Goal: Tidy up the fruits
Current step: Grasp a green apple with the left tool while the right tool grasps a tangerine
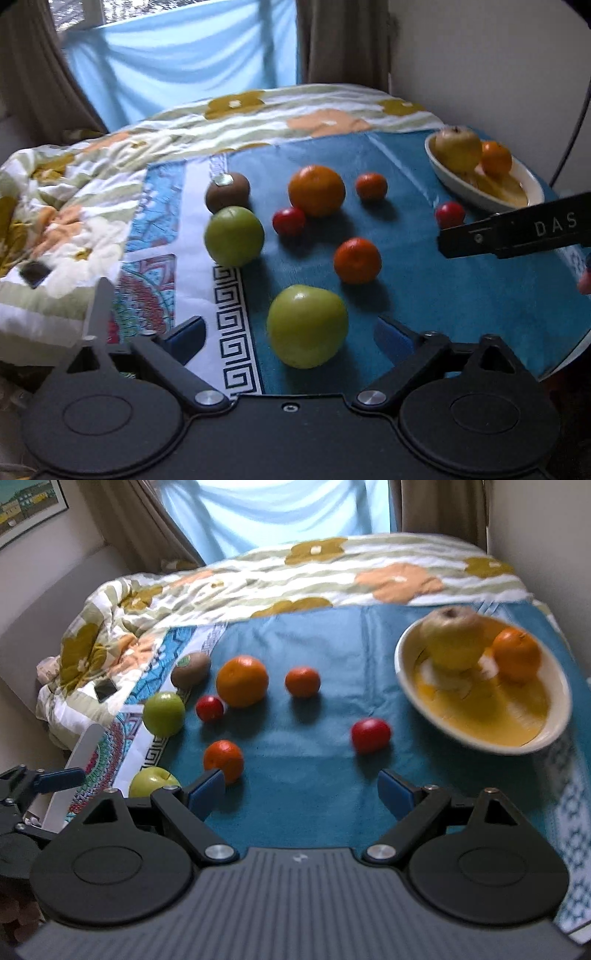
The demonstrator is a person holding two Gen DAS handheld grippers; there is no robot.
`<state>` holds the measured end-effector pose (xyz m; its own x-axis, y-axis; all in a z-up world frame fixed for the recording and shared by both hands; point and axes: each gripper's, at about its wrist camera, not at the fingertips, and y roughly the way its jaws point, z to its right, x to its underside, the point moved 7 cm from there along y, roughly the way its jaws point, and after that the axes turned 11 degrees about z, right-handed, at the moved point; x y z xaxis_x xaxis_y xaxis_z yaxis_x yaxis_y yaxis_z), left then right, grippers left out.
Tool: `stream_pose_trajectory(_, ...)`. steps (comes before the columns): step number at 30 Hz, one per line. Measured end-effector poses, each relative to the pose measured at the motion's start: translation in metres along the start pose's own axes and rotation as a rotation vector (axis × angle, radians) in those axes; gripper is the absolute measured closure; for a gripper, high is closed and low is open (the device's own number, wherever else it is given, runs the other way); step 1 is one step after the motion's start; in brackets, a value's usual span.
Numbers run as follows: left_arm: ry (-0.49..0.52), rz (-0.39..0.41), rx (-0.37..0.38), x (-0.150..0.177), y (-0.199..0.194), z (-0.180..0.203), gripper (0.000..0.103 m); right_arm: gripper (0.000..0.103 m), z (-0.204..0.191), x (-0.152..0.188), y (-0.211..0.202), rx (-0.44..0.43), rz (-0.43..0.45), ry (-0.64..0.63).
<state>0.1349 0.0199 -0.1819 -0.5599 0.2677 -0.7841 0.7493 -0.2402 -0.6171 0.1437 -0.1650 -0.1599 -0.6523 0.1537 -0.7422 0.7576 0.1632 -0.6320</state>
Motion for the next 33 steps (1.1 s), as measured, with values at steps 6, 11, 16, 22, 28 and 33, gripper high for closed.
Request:
stream_pose_trajectory(6,0.021,-0.017,0.060,0.003,0.023,0.003,0.020,0.001,-0.011,0.007,0.023,-0.016,-0.030,0.040)
stream_pose_trajectory(11,-0.008,-0.025,0.104,0.003,0.029,0.001,0.043,0.007,-0.019,0.008,0.034,-0.030,-0.051,0.046)
stream_pose_trajectory(16,0.011,-0.019,0.100,0.005,0.026,0.002,0.043,0.015,-0.026,0.009,0.043,-0.051,-0.071,0.072)
stream_pose_trajectory(22,0.032,-0.021,0.085,0.009,0.022,-0.004,0.043,0.024,-0.036,0.013,0.051,-0.078,-0.090,0.058)
stream_pose_trajectory(28,0.023,-0.026,0.064,0.012,0.018,-0.010,0.043,0.029,-0.045,0.014,0.061,-0.092,-0.094,0.027)
stream_pose_trajectory(33,0.022,-0.025,0.047,0.013,0.017,-0.013,0.043,0.033,-0.048,0.011,0.067,-0.098,-0.086,0.005)
